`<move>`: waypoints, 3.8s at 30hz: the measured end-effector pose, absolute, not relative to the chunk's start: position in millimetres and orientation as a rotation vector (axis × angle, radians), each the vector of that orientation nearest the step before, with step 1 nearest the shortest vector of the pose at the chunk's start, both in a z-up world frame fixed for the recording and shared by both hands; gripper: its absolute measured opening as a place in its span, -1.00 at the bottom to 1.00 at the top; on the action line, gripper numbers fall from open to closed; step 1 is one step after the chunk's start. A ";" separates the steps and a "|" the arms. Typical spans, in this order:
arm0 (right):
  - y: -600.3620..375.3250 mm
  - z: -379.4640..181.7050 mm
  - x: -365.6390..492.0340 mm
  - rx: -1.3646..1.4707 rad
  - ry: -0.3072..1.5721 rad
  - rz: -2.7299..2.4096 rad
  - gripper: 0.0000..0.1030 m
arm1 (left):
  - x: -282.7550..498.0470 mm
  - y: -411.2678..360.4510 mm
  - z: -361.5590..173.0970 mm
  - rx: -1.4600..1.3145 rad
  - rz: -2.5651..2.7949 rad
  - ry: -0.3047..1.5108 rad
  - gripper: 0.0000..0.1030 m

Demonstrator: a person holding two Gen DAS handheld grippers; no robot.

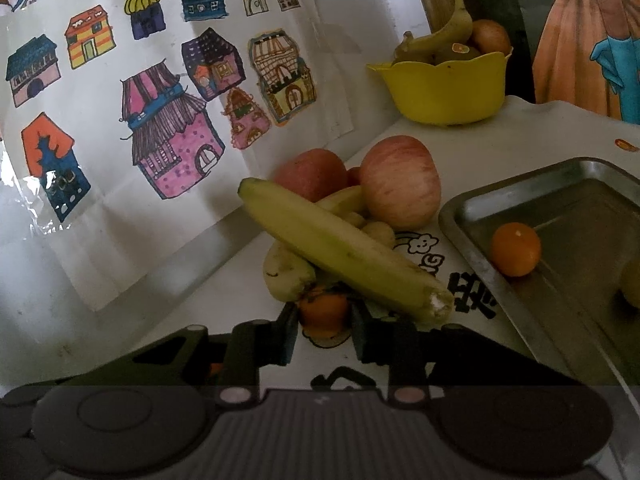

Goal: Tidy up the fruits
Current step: 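Close the left gripper on the cherry tomato while the right closes on the small orange fruit, then carry the cherry tomato in the left gripper to the tray while the right carries the orange fruit, then open the left gripper to drop the tomato in the tray while the right releases its fruit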

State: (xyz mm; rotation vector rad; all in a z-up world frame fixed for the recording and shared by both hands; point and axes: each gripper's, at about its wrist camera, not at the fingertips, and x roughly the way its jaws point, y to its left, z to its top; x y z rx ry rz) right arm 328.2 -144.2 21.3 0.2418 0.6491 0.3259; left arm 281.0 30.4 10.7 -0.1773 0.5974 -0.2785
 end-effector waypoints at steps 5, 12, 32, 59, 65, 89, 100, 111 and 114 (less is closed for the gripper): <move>-147.6 21.4 325.0 0.256 0.654 0.340 -0.41 | 280.8 34.7 9.8 -0.203 -0.279 0.594 -0.48; -149.9 23.1 317.5 0.255 0.666 0.351 -0.40 | 279.8 36.2 9.9 -0.221 -0.266 0.589 -0.48; -195.5 43.7 248.4 0.325 0.505 0.399 -0.39 | 268.6 3.0 34.0 -0.223 -0.261 0.533 -0.49; -297.0 53.7 241.7 0.275 0.272 -0.269 -0.39 | 337.3 -141.1 40.1 -0.235 -0.458 0.419 -0.48; -301.8 48.1 244.3 0.300 0.292 -0.285 -0.39 | 343.0 -143.1 31.4 -0.213 -0.470 0.468 -0.48; -296.0 30.1 259.2 0.272 0.406 -0.272 -0.39 | 351.9 -147.7 21.3 -0.160 -0.428 0.560 -0.48; -295.0 28.3 260.8 0.266 0.420 -0.271 -0.39 | 356.3 -147.8 19.2 -0.156 -0.411 0.583 -0.48; -293.4 25.0 265.4 0.260 0.447 -0.258 -0.38 | 359.0 -146.4 16.1 -0.158 -0.404 0.605 -0.48; -293.5 24.8 265.5 0.261 0.451 -0.259 -0.37 | 358.8 -146.3 16.2 -0.160 -0.405 0.605 -0.47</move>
